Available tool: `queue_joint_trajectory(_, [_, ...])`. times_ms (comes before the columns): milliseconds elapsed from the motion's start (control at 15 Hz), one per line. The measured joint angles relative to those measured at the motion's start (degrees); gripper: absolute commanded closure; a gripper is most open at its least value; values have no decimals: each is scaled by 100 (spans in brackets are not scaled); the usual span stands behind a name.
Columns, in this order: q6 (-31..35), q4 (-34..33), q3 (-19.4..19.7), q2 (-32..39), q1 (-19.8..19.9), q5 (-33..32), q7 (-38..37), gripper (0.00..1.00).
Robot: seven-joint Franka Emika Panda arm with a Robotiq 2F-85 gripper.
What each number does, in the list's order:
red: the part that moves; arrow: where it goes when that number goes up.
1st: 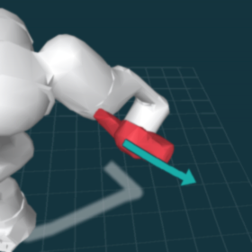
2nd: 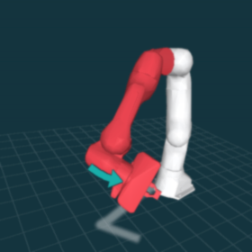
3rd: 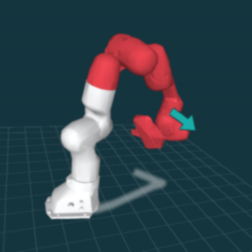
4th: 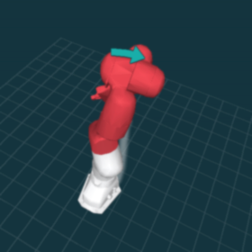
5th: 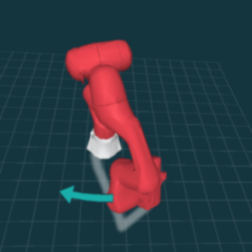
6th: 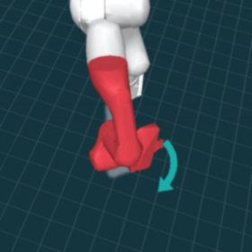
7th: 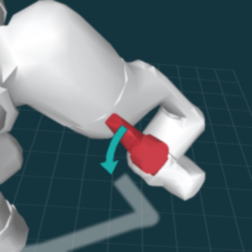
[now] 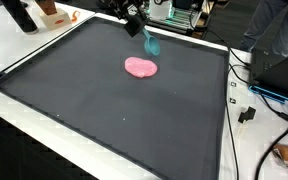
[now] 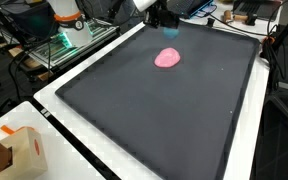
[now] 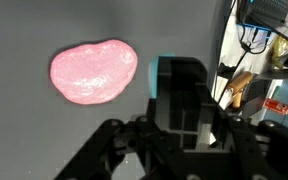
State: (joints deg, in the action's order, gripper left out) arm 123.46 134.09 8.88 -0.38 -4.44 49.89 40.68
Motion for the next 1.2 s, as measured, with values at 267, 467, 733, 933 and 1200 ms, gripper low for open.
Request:
queue_joint_trajectory(267, [-21, -16, -69, 443, 383, 370, 275, 74])
queue_joint_trajectory(467, [-21, -58, -148, 702, 576, 810, 548, 74])
queue_joint_trajectory(733, [4, -79, -237, 938, 696, 1063, 745, 74])
queue_joint_trajectory(933, [91, -102, -312, 1051, 706, 1078, 799, 74])
queue_joint_trajectory(1200, [191, -118, -368, 1102, 707, 1078, 802, 74])
